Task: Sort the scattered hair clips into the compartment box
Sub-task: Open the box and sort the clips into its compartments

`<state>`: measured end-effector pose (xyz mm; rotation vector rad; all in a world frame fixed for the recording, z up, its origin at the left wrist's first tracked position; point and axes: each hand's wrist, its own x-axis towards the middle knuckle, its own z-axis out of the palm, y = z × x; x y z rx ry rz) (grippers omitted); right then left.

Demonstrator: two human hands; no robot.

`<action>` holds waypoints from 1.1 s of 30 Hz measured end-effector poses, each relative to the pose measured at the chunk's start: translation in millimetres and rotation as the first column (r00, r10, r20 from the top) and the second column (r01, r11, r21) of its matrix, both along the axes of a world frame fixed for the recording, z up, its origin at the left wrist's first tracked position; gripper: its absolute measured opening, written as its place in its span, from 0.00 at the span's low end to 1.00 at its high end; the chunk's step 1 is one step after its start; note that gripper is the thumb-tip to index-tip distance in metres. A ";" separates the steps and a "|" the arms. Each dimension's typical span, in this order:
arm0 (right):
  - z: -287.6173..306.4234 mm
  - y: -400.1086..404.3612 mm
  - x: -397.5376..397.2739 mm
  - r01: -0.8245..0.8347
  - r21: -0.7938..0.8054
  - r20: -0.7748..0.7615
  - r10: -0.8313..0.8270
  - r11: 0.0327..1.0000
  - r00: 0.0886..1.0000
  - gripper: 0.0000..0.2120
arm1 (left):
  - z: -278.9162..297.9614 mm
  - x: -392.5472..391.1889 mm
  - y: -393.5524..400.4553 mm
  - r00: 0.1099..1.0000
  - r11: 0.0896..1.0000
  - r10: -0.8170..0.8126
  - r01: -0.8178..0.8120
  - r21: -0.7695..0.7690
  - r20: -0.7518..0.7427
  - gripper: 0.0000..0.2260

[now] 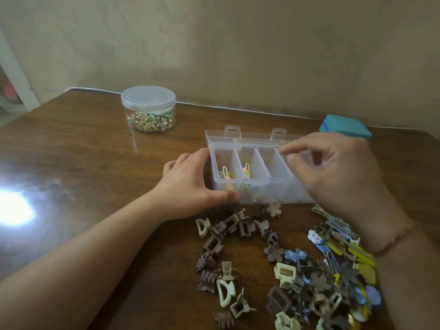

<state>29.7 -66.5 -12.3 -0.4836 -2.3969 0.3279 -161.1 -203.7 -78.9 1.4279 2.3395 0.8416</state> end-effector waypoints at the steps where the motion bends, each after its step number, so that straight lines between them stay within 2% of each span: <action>1: 6.7 2.4 7.2 0.029 -0.018 0.049 -0.028 0.999 0.998 0.07 | -0.2 0.0 0.1 1.000 1.000 0.001 -0.001 0.002 0.001 0.48; 3: 19.5 6.9 22.0 0.072 -0.028 0.346 -0.058 0.997 0.936 0.06 | -0.1 0.3 0.2 1.000 1.000 0.001 -0.001 0.007 0.002 0.48; 5: 25.9 7.9 31.5 0.069 -0.065 0.671 -0.007 0.996 0.741 0.04 | -0.3 0.2 0.1 1.000 1.000 0.002 -0.002 0.010 0.000 0.47; 7: 26.1 3.1 32.8 0.076 -0.072 0.840 0.019 0.995 0.543 0.12 | -0.8 -0.2 0.7 1.000 1.000 0.002 -0.002 0.012 -0.003 0.47; 9: 24.4 -1.8 29.5 0.091 -0.034 0.896 -0.010 0.995 0.445 0.18 | -1.3 -0.5 1.1 1.000 1.000 0.004 -0.004 0.011 -0.001 0.47; 11: 21.5 -3.8 24.9 0.079 -0.018 0.906 -0.017 0.997 0.422 0.20 | -1.4 -0.7 0.6 1.000 1.000 0.005 -0.005 0.014 -0.001 0.47; 16: 13.2 -5.2 18.3 0.036 -0.040 0.920 0.023 0.999 0.392 0.13 | -1.4 -0.9 0.0 1.000 1.000 -0.002 0.002 0.018 -0.003 0.47; 21: 10.9 -10.4 15.7 -0.001 -0.067 0.886 0.060 0.998 0.459 0.07 | -1.4 -0.8 0.2 1.000 1.000 -0.002 0.002 0.018 -0.006 0.47; 23: 12.8 -8.7 17.3 -0.022 -0.114 0.839 0.108 0.993 0.533 0.04 | -1.2 -0.6 -0.1 1.000 1.000 -0.001 0.001 0.018 -0.005 0.47; 25: 17.7 -5.0 19.0 -0.053 -0.184 0.736 0.173 0.981 0.655 0.03 | -0.6 -0.4 -0.3 1.000 1.000 0.001 -0.001 0.016 -0.002 0.47; 27: 20.6 -3.2 17.6 -0.102 -0.253 0.491 0.219 0.962 0.843 0.04 | 0.3 0.3 -0.3 1.000 1.000 0.001 -0.001 0.012 -0.004 0.47; 28: 19.8 -3.9 15.4 -0.126 -0.259 0.314 0.206 0.958 0.927 0.04 | 0.6 0.8 -0.4 1.000 1.000 0.002 -0.002 0.011 -0.005 0.46; 29: 17.6 -6.1 12.2 -0.147 -0.257 0.132 0.186 0.955 0.974 0.05 | 0.5 1.0 -0.4 1.000 1.000 0.004 -0.004 0.012 -0.006 0.45; 31: 9.6 -12.7 2.8 -0.185 -0.261 -0.126 0.157 0.947 0.980 0.05 | -0.2 0.9 -0.2 1.000 1.000 0.004 -0.004 0.017 -0.011 0.45; 33: -0.8 -17.9 -5.2 -0.166 -0.229 -0.186 0.124 0.959 0.975 0.05 | -0.8 0.3 -0.1 1.000 1.000 0.003 -0.003 0.017 -0.016 0.46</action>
